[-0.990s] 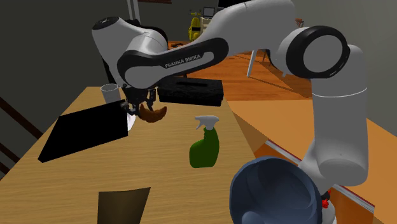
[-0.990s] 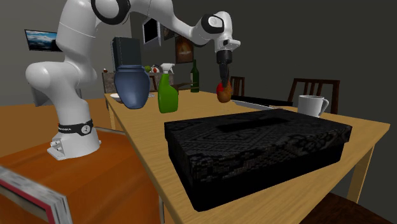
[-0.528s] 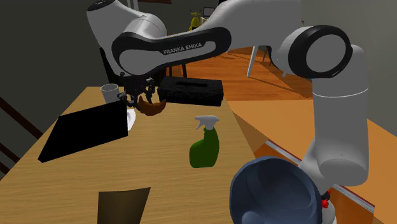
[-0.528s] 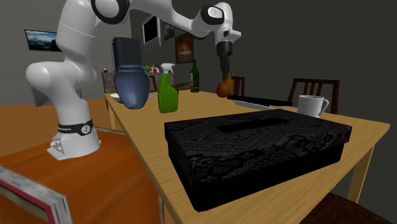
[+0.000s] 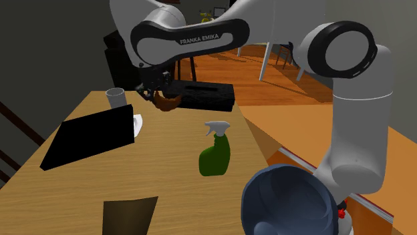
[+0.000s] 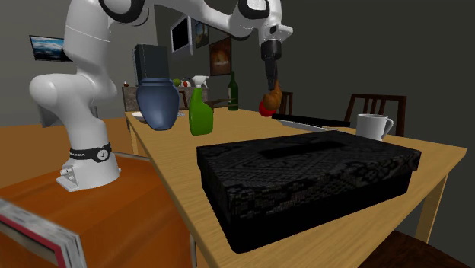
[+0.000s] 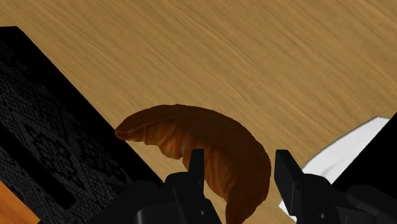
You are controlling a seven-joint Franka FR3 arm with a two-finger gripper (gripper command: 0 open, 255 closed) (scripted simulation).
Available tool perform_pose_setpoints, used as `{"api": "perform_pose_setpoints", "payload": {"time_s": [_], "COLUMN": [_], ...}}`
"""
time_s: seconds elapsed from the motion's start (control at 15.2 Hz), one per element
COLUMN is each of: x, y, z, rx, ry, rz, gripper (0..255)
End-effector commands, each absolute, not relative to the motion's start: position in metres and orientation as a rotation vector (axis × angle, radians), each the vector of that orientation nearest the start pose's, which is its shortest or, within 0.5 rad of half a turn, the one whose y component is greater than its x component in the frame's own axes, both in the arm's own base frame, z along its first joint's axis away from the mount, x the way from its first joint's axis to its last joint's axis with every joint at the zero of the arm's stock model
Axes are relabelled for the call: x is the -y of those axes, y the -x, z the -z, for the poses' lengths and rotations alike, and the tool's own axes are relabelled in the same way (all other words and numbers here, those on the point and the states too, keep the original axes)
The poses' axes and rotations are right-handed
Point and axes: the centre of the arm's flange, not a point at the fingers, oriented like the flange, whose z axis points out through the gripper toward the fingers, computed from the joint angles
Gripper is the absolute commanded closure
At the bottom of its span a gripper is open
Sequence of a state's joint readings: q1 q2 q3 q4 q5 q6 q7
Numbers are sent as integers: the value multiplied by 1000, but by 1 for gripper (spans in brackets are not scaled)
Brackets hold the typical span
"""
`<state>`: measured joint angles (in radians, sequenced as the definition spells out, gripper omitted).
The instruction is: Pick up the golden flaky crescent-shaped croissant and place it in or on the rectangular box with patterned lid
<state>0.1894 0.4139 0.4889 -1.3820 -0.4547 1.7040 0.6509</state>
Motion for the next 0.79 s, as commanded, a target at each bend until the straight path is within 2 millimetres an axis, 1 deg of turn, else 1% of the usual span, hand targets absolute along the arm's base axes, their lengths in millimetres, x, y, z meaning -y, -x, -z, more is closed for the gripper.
{"api": "perform_pose_setpoints", "payload": {"time_s": [0.0, 0.73], "x": [-316, -179], "y": [-588, -638], "z": [-496, -497], "rx": [114, 114], "ry": [3364, 3364], "rz": [211, 211], "gripper": [255, 255]}}
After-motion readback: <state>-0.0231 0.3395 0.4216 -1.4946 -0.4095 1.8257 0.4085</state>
